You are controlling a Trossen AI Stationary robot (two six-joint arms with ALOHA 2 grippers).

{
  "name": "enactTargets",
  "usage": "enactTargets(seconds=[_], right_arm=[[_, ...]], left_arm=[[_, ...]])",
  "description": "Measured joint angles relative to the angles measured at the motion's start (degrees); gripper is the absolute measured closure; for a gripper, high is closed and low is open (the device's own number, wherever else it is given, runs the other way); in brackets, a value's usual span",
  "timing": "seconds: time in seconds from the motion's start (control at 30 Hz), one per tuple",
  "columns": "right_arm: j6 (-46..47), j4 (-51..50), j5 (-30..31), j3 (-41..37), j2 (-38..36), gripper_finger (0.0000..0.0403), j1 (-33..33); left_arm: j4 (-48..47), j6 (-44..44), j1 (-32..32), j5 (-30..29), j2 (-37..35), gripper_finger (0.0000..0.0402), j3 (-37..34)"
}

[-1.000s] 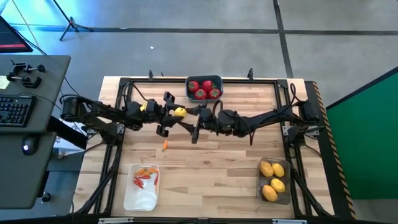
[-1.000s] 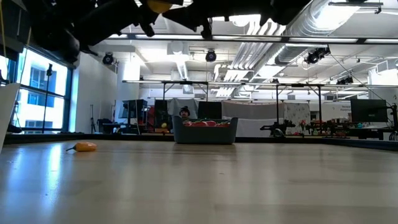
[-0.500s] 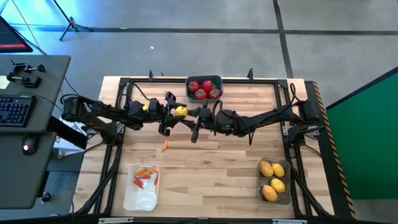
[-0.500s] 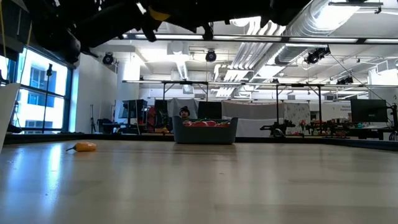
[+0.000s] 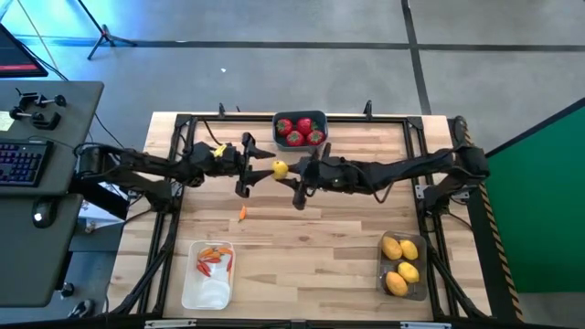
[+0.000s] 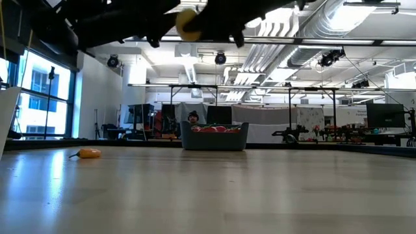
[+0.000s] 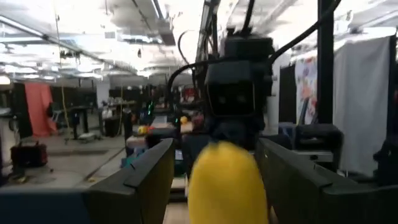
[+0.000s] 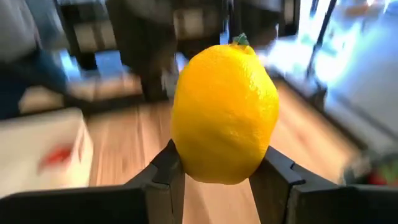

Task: Sort produce into baskets
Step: Put the yellow lemon into the black transparent bin

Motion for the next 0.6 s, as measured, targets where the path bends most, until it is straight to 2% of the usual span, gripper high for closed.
enactTargets(seconds=[0.2, 0.43, 0.6], right_arm=[[7.6, -20.1, -0.1, -0.1, -4.1, 0.0286, 1.3], [19.0, -41.6, -1.0, -0.2, -9.1, 0.0286, 4.6], [28.8, -52.8, -5.1, -0.2, -13.0, 0.0286, 8.5]], left_arm=[[-6.6, 1.5, 0.8, 0.0, -2.7, 0.0188, 0.0], [-8.4, -0.7, 2.6, 0.0, -2.9, 0.0188, 0.0], [-8.9, -1.0, 2.9, 0.1, -2.9, 0.0188, 0.0]])
